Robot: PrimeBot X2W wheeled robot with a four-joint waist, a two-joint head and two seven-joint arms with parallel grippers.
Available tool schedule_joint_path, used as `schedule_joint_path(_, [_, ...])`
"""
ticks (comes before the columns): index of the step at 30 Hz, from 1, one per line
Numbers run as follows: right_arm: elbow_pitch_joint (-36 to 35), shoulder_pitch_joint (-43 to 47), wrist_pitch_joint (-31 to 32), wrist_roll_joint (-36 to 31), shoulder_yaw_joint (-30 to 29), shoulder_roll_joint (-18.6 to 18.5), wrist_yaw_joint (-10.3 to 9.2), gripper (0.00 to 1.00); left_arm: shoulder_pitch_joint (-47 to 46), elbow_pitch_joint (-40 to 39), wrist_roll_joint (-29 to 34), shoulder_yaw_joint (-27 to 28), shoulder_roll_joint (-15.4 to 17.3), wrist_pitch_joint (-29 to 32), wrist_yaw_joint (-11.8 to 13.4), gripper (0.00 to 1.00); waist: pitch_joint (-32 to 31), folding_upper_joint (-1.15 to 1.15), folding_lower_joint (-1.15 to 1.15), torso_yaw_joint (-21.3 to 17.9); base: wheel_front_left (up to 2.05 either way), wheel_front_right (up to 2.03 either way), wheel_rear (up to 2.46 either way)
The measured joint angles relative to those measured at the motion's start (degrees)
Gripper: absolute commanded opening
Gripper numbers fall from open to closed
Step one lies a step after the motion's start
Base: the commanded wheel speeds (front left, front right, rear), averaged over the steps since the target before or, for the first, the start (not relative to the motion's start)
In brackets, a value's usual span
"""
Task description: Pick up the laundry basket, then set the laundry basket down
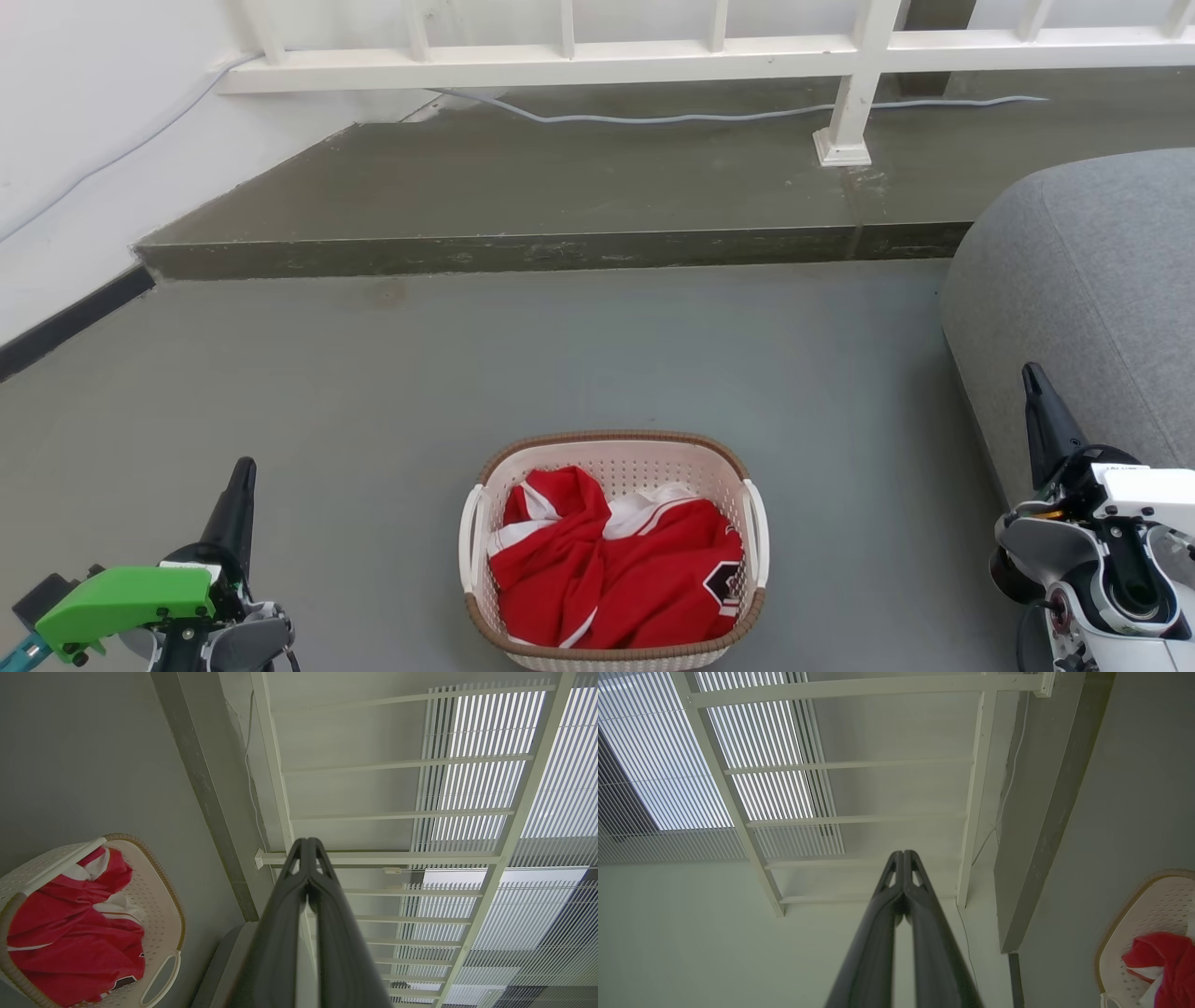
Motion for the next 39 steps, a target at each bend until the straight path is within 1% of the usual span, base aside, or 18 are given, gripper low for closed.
schedule_joint_path(39, [0.27,-0.01,0.42,0.0,-0.25,0.16,0.0,0.0,-0.18,0.15,0.0,0.33,-0.08,0.15,-0.07,0.0,-0.01,0.0,0.0,0.0,0.0,0.0,0.0])
